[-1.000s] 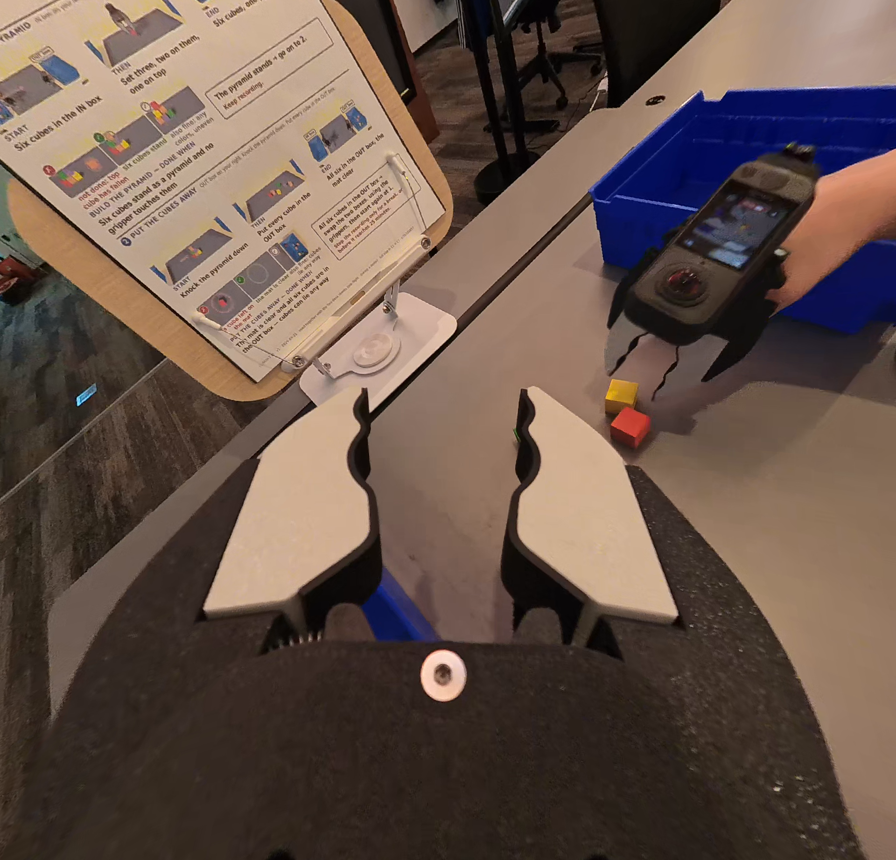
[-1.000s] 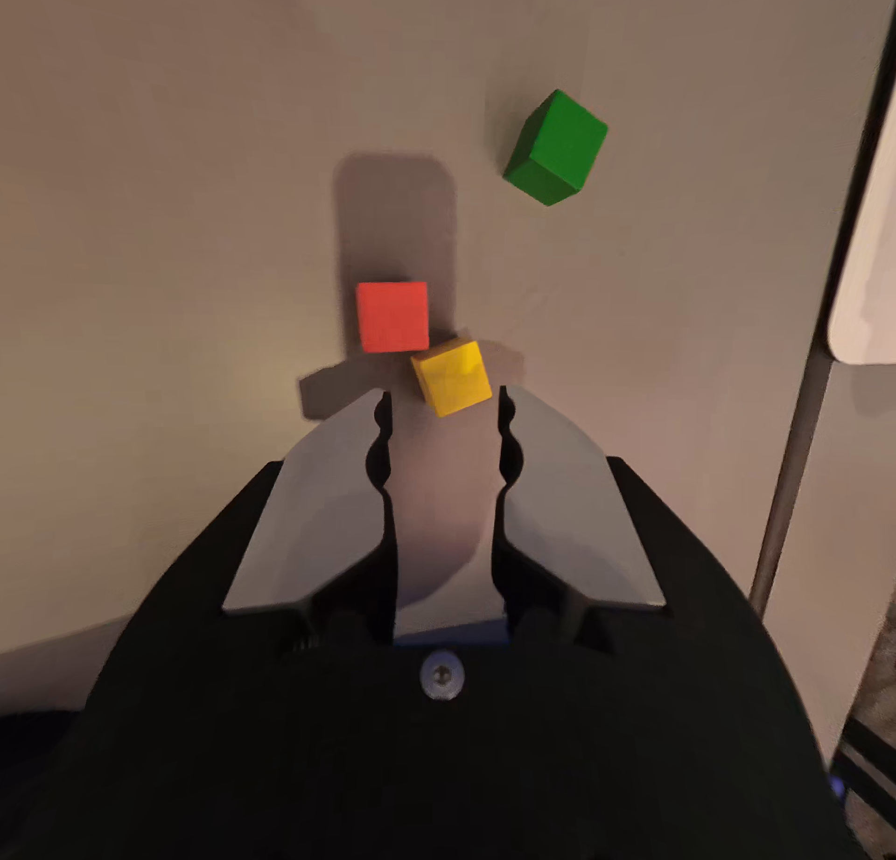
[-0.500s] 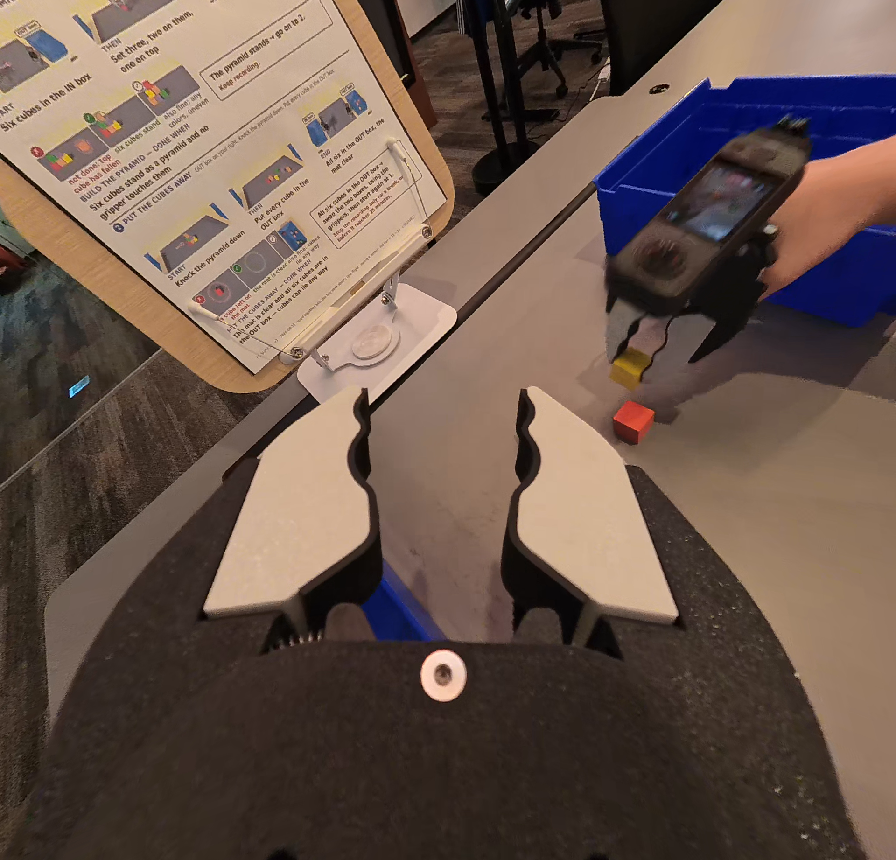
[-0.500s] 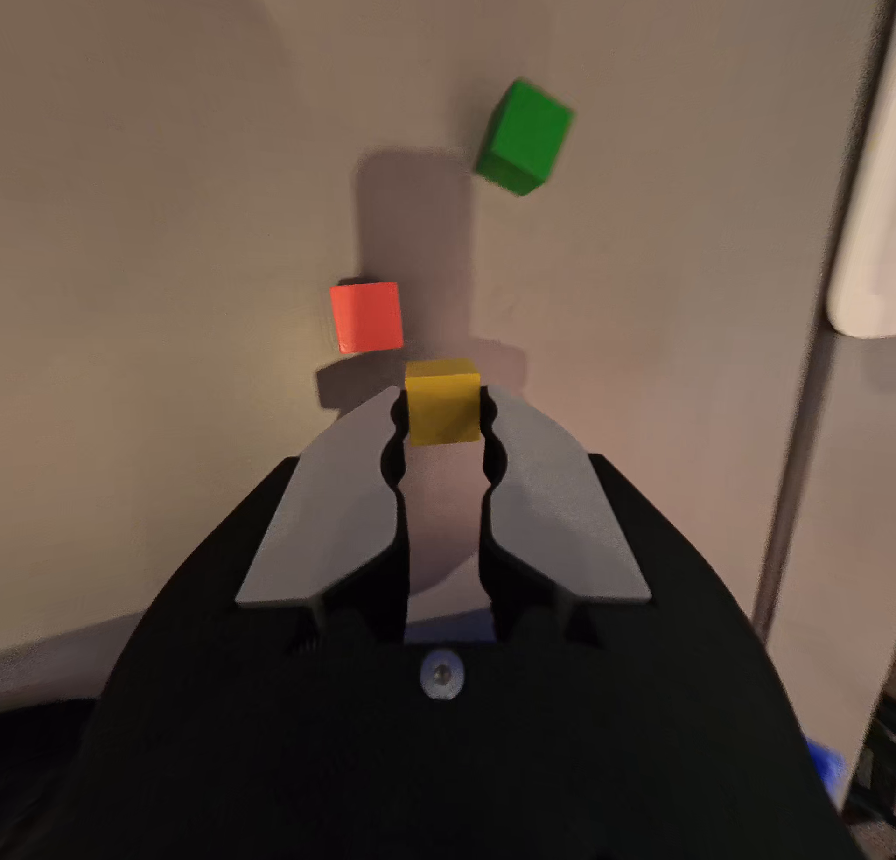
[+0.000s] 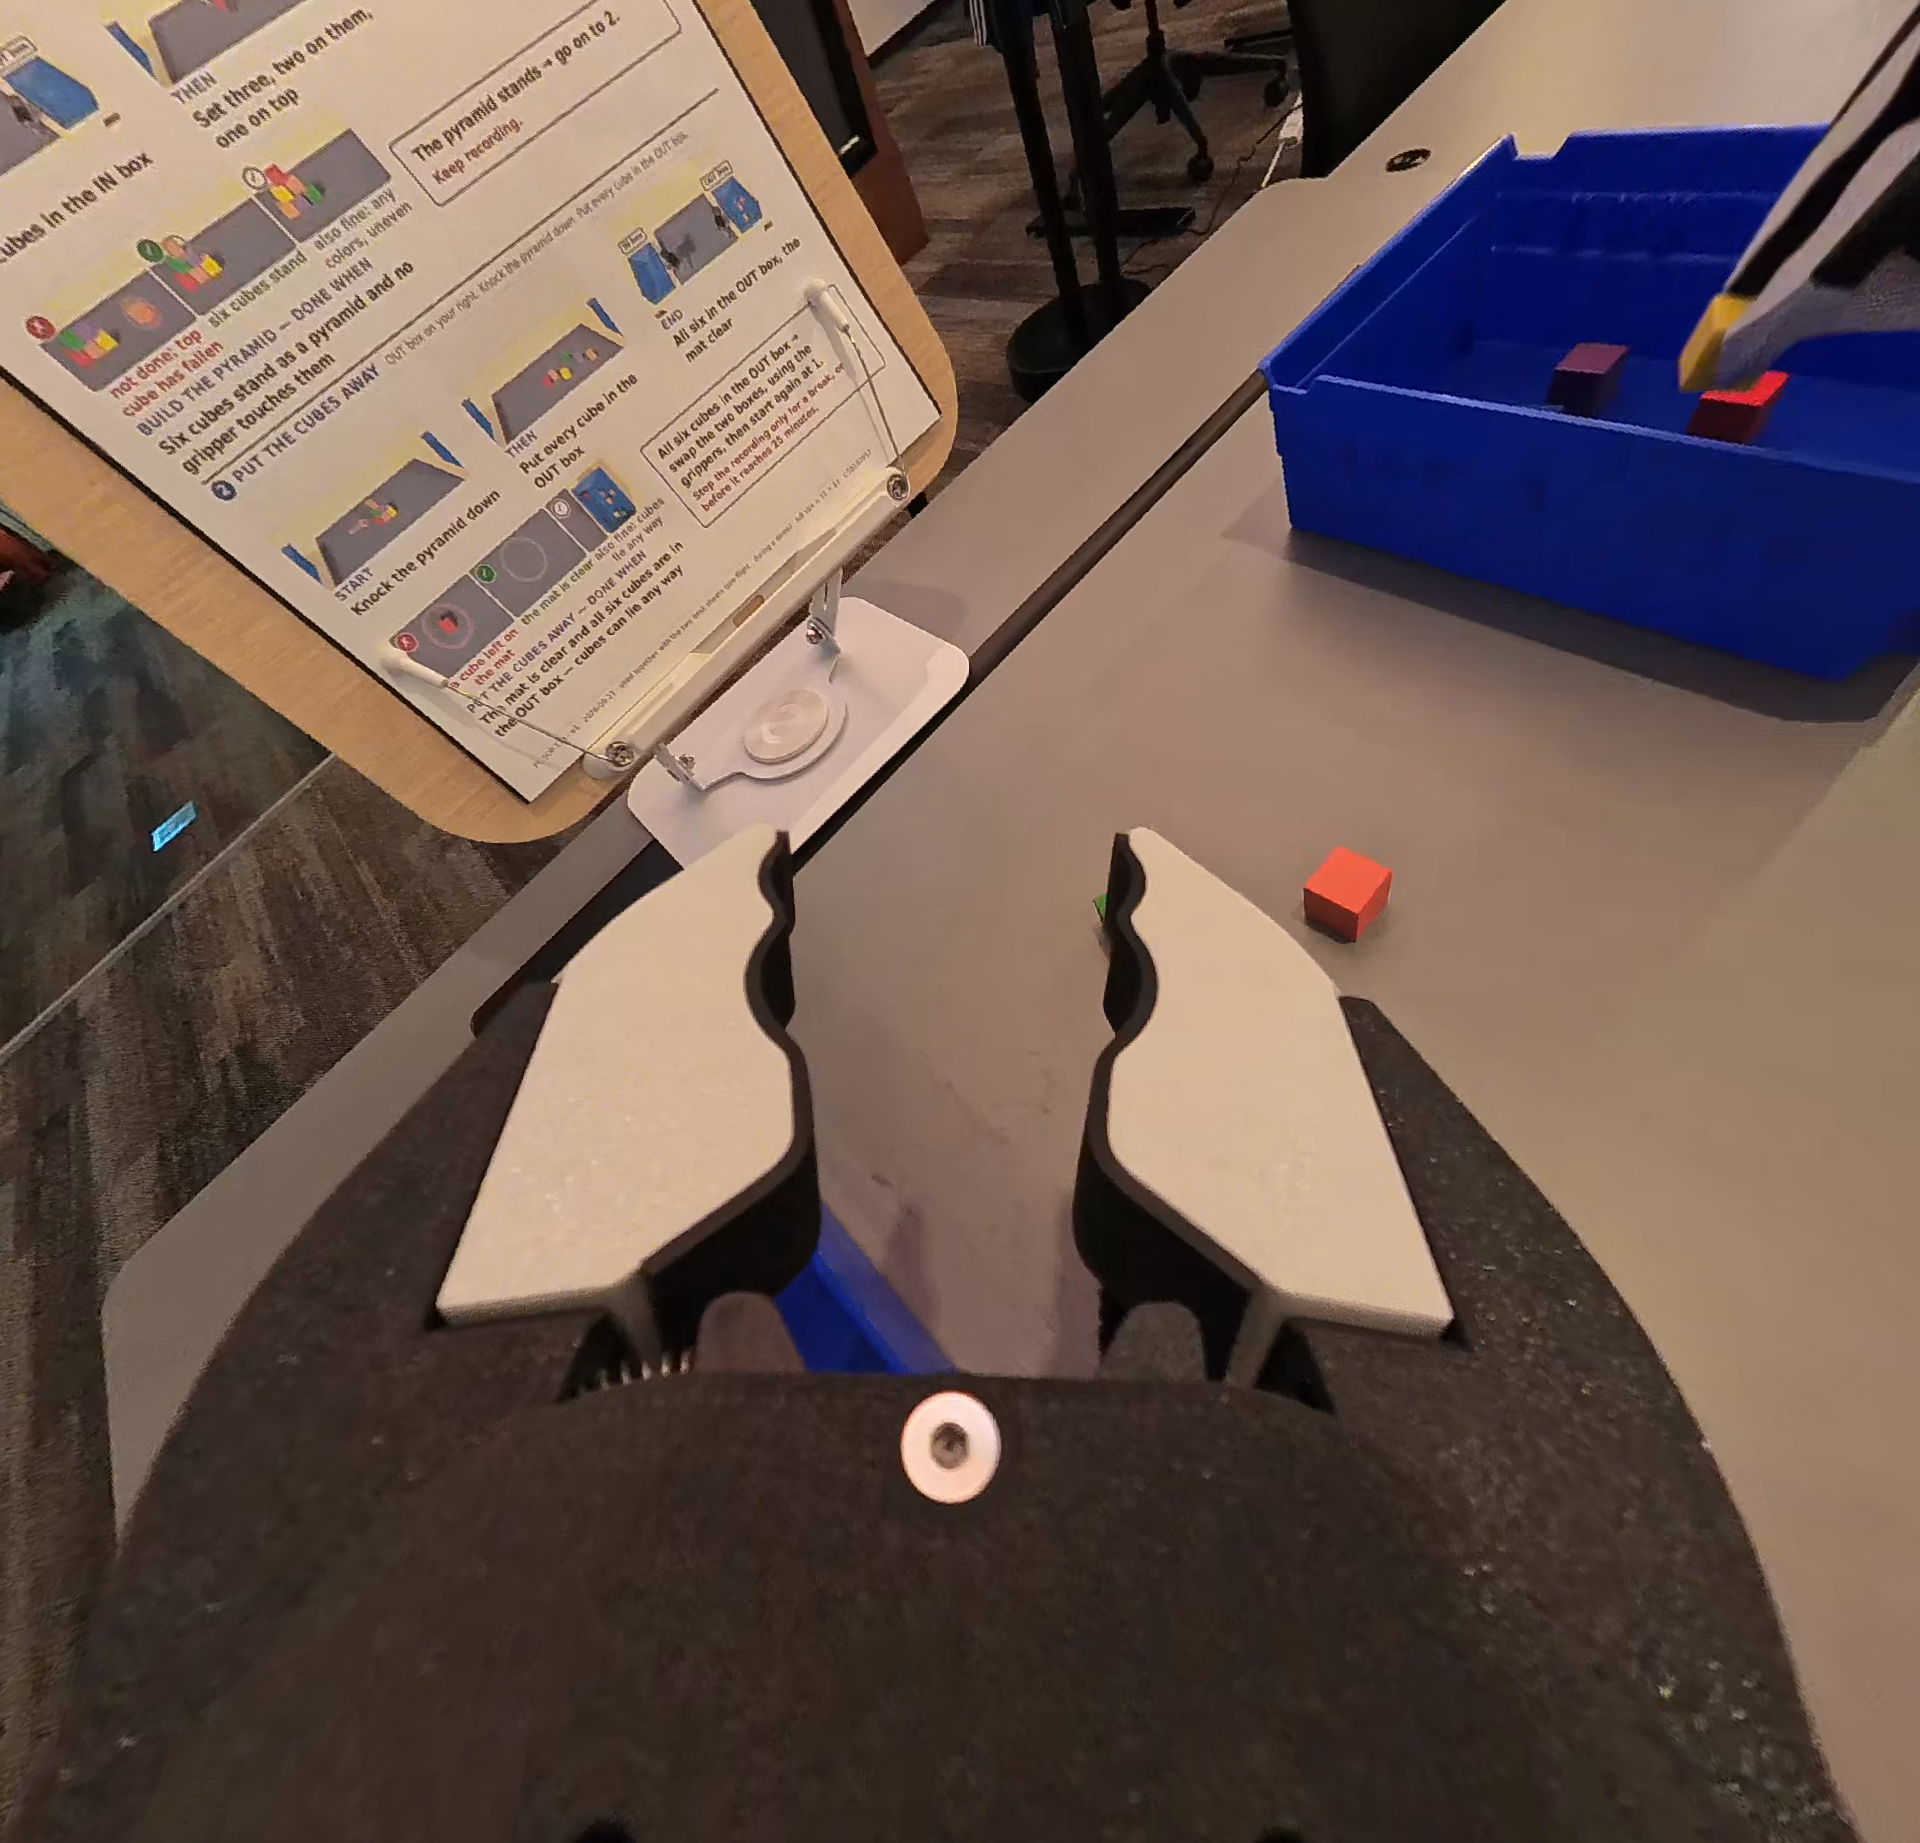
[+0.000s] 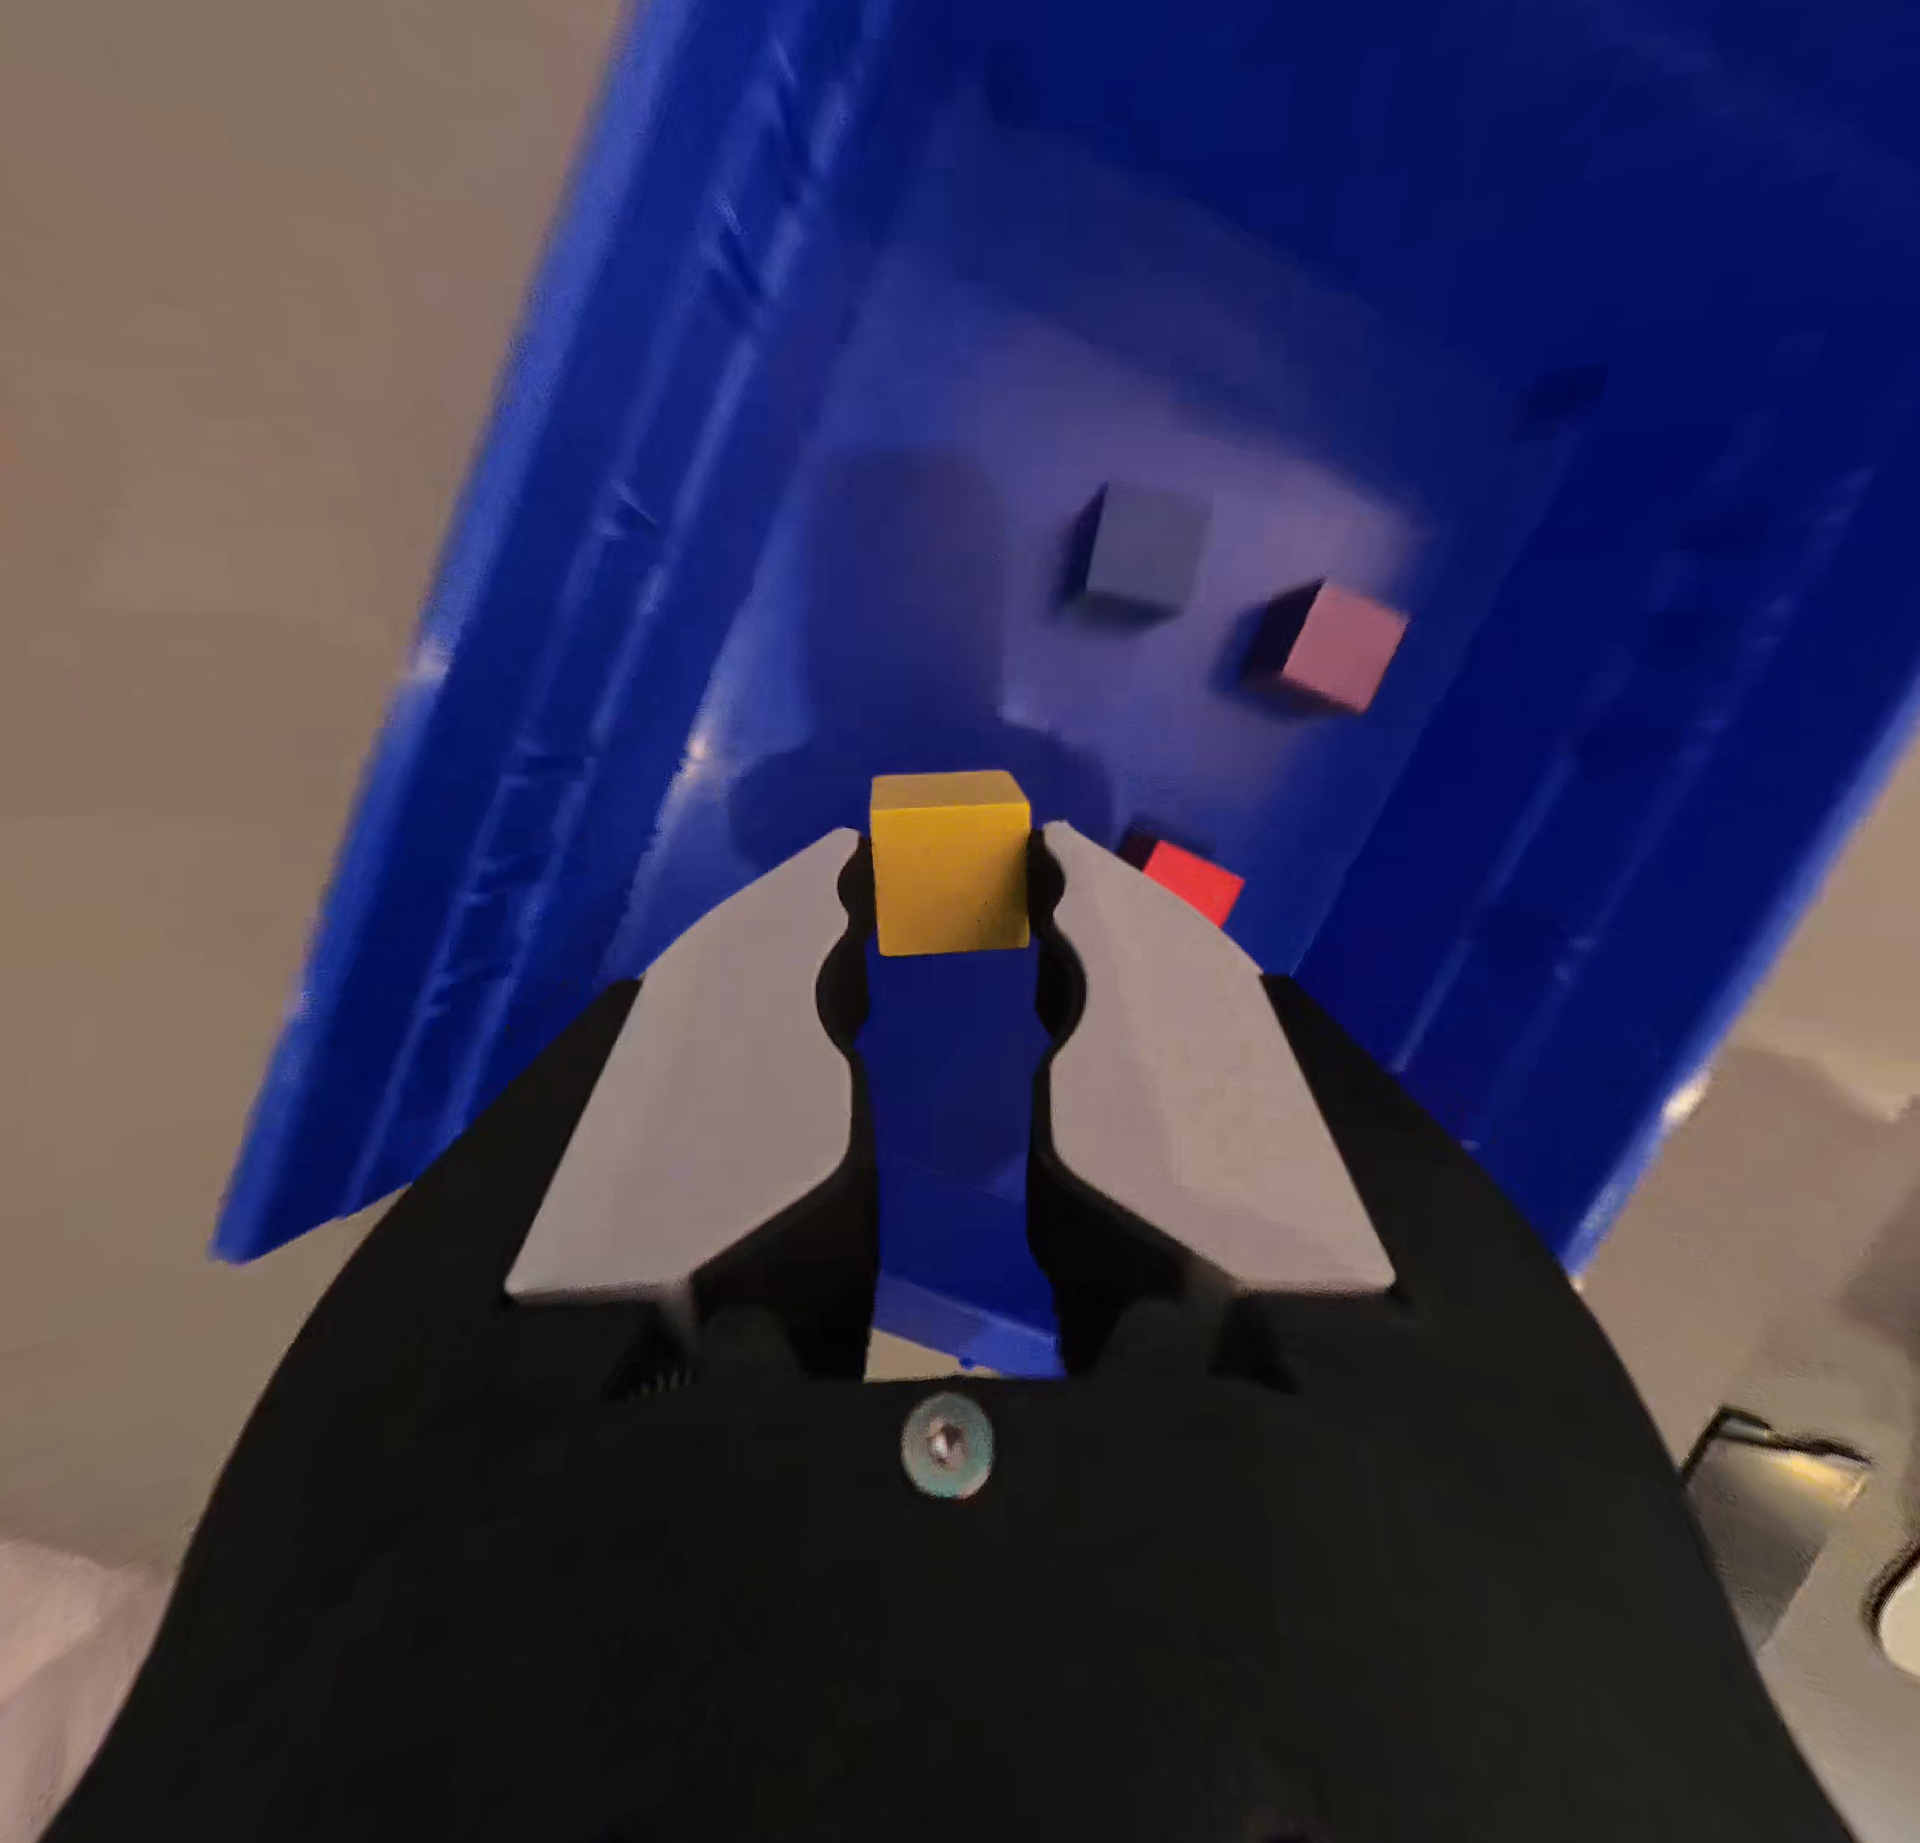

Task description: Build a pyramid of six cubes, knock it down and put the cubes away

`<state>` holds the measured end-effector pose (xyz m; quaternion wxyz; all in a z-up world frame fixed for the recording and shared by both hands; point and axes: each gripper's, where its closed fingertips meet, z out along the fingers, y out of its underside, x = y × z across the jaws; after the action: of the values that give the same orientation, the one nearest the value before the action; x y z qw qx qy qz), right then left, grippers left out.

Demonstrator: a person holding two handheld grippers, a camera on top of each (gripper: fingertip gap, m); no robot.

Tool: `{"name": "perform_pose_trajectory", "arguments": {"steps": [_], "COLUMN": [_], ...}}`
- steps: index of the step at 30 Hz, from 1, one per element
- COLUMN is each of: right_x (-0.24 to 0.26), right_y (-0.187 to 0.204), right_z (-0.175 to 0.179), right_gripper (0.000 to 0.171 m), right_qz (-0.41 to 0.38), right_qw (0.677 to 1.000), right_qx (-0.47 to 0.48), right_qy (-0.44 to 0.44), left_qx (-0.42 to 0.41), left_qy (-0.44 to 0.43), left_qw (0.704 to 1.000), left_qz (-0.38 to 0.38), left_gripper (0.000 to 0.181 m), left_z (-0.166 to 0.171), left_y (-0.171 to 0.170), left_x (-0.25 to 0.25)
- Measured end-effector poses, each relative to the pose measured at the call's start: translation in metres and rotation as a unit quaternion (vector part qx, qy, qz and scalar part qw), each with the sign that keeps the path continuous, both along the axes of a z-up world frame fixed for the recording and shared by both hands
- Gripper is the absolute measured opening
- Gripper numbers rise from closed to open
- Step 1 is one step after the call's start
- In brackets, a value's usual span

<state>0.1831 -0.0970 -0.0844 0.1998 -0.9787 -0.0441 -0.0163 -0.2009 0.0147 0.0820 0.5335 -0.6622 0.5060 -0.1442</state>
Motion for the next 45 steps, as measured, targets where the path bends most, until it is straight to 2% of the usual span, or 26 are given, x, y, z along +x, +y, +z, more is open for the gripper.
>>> {"name": "perform_pose_trajectory", "arguments": {"steps": [2, 5, 16, 19, 23, 26, 29, 32, 34, 37, 45], "right_x": [0.004, 0.006, 0.009, 0.014, 0.004, -0.039, -0.109, -0.195, -0.218, -0.249, -0.261], "right_y": [-0.004, -0.004, 0.002, 0.010, 0.022, 0.030, 0.041, 0.043, 0.052, 0.055, 0.073], "right_z": [-0.027, -0.048, -0.065, -0.041, 0.037, 0.088, 0.104, 0.071, 0.036, -0.008, -0.045], "right_gripper": [0.030, 0.030, 0.031, 0.043, 0.042, 0.042, 0.042, 0.042, 0.042, 0.044, 0.044], "right_qz": [-0.008, -0.014, -0.004, -0.010, 0.011, 0.061, 0.161, 0.318, 0.365, 0.462, 0.510], "right_qw": [0.999, 0.998, 0.997, 0.999, 0.994, 0.980, 0.963, 0.932, 0.921, 0.881, 0.858], "right_qx": [-0.037, -0.064, -0.078, -0.028, 0.098, 0.175, 0.208, 0.170, 0.129, 0.098, 0.064], "right_qy": [-0.006, -0.004, -0.009, -0.015, -0.056, -0.066, -0.062, -0.011, -0.030, -0.033, -0.017], "left_qx": [0.001, 0.001, -0.006, -0.006, -0.007, -0.007, -0.005, -0.003, -0.002, -0.001, -0.002], "left_qy": [0.004, 0.008, 0.008, 0.008, 0.005, 0.006, 0.007, 0.006, 0.003, -0.002, -0.010], "left_qw": [1.000, 1.000, 1.000, 1.000, 1.000, 1.000, 1.000, 1.000, 1.000, 1.000, 1.000], "left_qz": [-0.002, -0.003, 0.002, 0.001, 0.003, 0.005, 0.005, 0.002, 0.001, -0.001, 0.000], "left_gripper": [0.058, 0.058, 0.058, 0.058, 0.058, 0.058, 0.058, 0.058, 0.058, 0.058, 0.058], "left_z": [-0.002, -0.003, -0.005, -0.005, -0.004, -0.004, -0.004, -0.002, 0.000, 0.003, 0.007], "left_y": [-0.001, -0.002, 0.002, 0.002, 0.003, 0.004, 0.004, 0.001, 0.000, -0.001, -0.001], "left_x": [0.001, 0.002, 0.000, -0.001, -0.002, -0.002, -0.003, -0.003, -0.004, -0.007, -0.010]}}
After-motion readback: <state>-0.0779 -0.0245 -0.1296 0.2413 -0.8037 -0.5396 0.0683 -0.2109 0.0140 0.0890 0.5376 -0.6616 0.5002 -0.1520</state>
